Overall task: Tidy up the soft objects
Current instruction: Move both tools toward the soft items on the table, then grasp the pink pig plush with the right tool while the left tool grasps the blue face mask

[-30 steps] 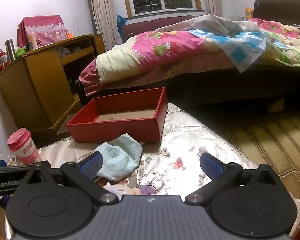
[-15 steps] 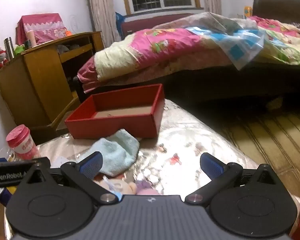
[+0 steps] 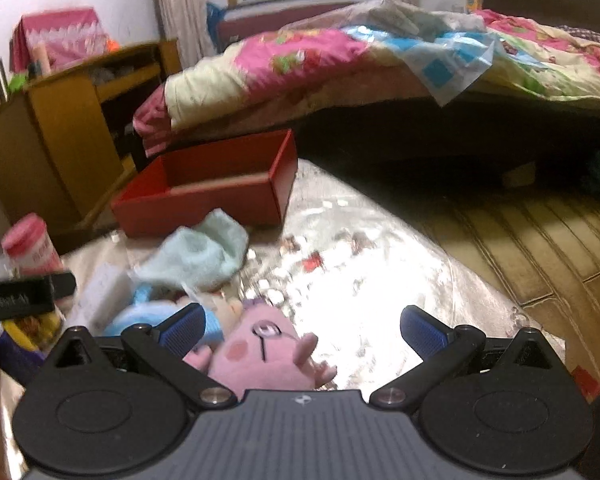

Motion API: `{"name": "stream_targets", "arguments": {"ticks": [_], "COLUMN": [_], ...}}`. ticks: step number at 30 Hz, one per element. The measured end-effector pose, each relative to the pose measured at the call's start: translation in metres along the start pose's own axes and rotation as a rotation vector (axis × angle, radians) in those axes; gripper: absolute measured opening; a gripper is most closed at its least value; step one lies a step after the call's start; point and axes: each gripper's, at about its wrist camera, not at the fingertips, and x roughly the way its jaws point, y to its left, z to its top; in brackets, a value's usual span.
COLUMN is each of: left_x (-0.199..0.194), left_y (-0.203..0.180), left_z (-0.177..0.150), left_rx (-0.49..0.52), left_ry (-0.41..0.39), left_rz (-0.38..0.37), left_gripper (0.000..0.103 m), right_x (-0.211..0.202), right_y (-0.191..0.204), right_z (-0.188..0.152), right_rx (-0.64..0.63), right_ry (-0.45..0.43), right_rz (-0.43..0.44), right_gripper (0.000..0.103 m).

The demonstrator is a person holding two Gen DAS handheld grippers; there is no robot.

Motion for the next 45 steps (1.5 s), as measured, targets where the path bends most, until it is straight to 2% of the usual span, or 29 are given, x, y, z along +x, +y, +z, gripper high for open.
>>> {"name": "stream_targets", "arguments": {"ticks": [6, 17, 32, 45], "left_x": [0.002, 0.003, 0.004, 0.006], "left_y": [0.0, -0.004, -0.007, -0.006], "left_z": [-0.002, -0.003, -0.003, -0.003], "left_rx": [0.0, 0.006, 0.009, 0.015], "left_ry": [0.014, 0.018, 0.024, 0.028], "left_rz": [-0.001, -0.011, -0.016, -0.022], "left_gripper": [0.097, 0.097, 0.097, 0.097], "right_x": [-0.012, -0.006, 0.0, 0.003], "right_y": [0.015, 0.026, 0.019, 0.012], "right_z": [0.008, 0.01, 0.007, 0.0], "right_rx": [-0.012, 0.011, 0.024, -0.005], "right_ry": [-0.092, -0.095, -0.072, 0.006], "right_rz": [0.011, 0.042, 0.041, 0.021], "right_gripper": [0.084, 0.084, 0.084, 0.084]}}
